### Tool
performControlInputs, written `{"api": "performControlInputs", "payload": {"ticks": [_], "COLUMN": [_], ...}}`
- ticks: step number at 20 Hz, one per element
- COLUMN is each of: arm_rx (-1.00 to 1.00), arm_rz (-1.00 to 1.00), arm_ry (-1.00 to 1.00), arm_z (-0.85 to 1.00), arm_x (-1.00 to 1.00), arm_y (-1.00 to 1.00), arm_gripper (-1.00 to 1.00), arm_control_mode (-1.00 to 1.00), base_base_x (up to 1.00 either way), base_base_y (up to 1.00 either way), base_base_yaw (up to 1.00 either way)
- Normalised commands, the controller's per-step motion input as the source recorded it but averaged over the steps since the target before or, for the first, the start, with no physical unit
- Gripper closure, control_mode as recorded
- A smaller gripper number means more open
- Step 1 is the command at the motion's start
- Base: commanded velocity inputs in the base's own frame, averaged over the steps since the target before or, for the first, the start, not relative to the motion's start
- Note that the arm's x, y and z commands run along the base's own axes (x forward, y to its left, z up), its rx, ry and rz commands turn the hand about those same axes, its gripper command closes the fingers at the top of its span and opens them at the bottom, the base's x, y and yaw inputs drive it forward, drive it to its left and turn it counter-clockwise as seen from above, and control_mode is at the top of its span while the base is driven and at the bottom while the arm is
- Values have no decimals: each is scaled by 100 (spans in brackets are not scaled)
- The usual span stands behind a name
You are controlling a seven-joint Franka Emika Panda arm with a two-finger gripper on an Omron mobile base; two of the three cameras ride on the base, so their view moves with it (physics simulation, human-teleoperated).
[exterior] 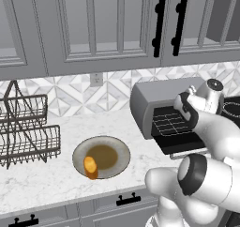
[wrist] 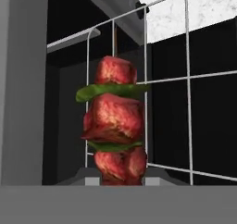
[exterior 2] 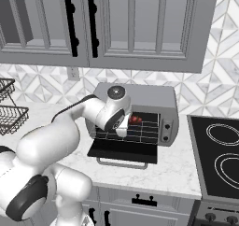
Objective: Pick up the kebab skewer and baguette bread, and place them inside the toaster oven. Close the toaster oven door and start by setting the timer.
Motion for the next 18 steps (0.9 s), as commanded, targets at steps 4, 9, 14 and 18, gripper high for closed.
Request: {"api": "performControlInputs", "payload": {"ticks": [4,9,14,18], "arm_rx": [0,0,0,0], "arm_rz": [4,0,0,0], "arm_ry": [0,6,6,4], "arm_z": [-34,-12,-14,-20], "arm_x": [14,27,34,23], "arm_y": [0,0,0,0], "arm_gripper": [100,100,100,-100], "arm_control_mode": [-100,-100,-100,-100], "base_base_x": [0,0,0,0], "base_base_y": [0,0,0,0], "base_base_yaw": [0,0,0,0]}}
